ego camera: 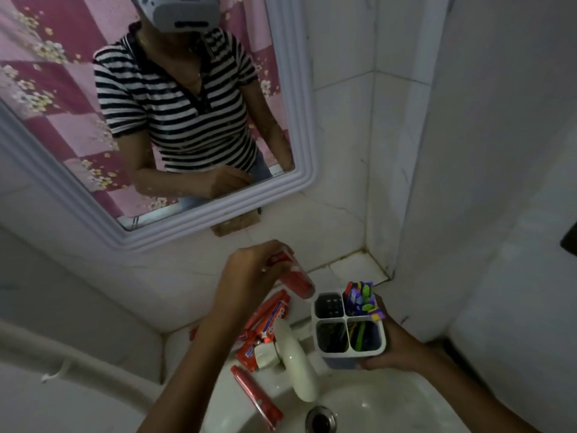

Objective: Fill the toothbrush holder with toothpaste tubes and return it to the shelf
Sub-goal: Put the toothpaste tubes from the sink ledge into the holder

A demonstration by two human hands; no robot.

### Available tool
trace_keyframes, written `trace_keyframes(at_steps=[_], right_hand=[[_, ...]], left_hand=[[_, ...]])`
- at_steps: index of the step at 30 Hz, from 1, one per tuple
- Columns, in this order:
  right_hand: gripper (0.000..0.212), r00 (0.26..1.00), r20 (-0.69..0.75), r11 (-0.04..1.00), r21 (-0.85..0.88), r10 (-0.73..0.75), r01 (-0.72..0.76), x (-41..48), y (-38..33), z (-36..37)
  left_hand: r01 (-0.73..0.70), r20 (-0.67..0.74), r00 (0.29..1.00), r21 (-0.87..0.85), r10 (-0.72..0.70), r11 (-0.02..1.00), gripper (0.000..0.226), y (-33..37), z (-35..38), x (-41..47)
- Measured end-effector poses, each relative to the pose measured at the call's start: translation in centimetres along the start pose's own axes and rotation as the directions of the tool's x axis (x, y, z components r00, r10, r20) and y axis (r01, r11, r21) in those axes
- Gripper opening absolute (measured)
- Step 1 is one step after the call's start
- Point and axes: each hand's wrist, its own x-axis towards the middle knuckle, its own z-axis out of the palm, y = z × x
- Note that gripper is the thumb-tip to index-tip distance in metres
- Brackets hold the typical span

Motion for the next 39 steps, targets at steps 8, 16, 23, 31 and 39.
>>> trace_keyframes(at_steps=[8, 16, 23, 31, 39], right_hand=[[0.13, 1.0, -0.021, 1.0, -0.003, -0.011, 0.011, 0.3, 0.5, -0.1], [0.122, 1.0, 0.005, 1.0, -0.01, 0.008, -0.008, 0.5, 0.5, -0.1], [0.133, 0.999, 0.013, 0.996, 0.077, -0.049, 0.048, 0.2, -0.4, -0.1], [0.154, 1.0, 0.011, 0.998, 0.063, -0.006, 0.005, 0.5, 0.5, -0.2], [0.143, 0.998, 0.001, 0.998, 0.017, 0.055, -0.055, 0.6, 0.6, -0.4]], left_hand=[[-0.158, 0.519, 0.855, 0.236, 0.013, 0.959, 0.023, 2.6, 7.8, 2.2], [-0.137, 0.453, 0.891, 0.319, -0.024, 0.938, 0.031, 1.3, 9.5, 2.7], [0.448, 0.104, 0.894, -0.178, -0.436, 0.876, 0.039, -6.9, 6.0, -3.5], [0.618, 0.07, 0.728, 0.365, -0.682, 0.697, 0.049, -17.9, 5.6, -12.5], [0.494, 0.11, 0.771, 0.518, -0.627, 0.698, 0.027, -19.8, 6.2, -10.3]])
